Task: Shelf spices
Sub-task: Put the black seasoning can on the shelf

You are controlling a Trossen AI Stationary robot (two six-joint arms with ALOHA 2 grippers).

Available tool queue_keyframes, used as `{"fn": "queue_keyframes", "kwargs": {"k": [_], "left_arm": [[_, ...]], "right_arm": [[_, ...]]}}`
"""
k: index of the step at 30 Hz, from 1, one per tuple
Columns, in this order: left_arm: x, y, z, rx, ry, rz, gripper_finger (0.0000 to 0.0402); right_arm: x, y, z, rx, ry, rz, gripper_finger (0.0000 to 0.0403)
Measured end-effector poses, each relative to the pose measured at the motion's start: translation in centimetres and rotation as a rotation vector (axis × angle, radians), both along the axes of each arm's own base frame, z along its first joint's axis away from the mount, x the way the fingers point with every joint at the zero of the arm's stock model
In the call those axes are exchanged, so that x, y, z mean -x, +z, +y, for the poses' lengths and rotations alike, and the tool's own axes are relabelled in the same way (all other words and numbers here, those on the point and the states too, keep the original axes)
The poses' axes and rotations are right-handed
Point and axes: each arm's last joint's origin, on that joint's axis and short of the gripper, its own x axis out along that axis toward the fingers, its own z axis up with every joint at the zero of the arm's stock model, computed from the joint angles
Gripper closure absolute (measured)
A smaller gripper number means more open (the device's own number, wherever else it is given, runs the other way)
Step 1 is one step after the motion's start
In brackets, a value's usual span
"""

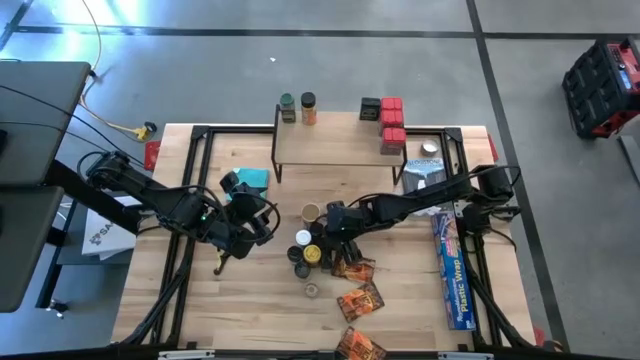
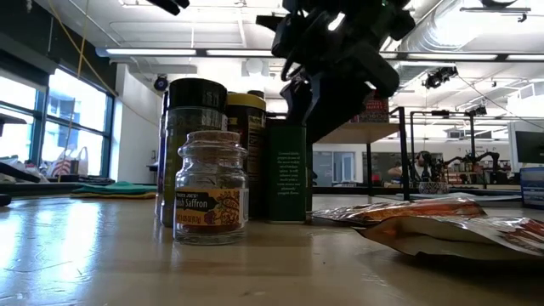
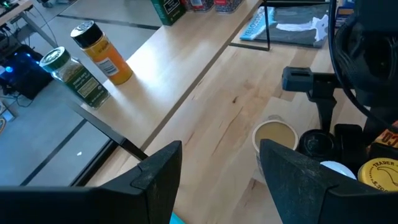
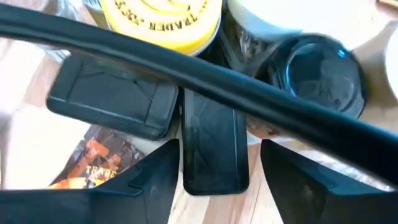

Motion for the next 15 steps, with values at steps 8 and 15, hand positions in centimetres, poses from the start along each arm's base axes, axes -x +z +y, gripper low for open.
{"fn": "queue_keyframes", "kwargs": {"k": [8, 15], "left_arm": [[-0.01, 0.00, 0.00, 0.001, 0.000, -0.001, 0.0191], [-0.01, 0.00, 0.00, 0.001, -0.001, 0.000, 0.0191]], "right_arm": [[-0.08, -0.14, 0.11, -0.027, -0.028, 0.004, 0.0258], [0.31, 0.19, 0.07, -0.070, -0.095, 0.033, 0.0286]]}}
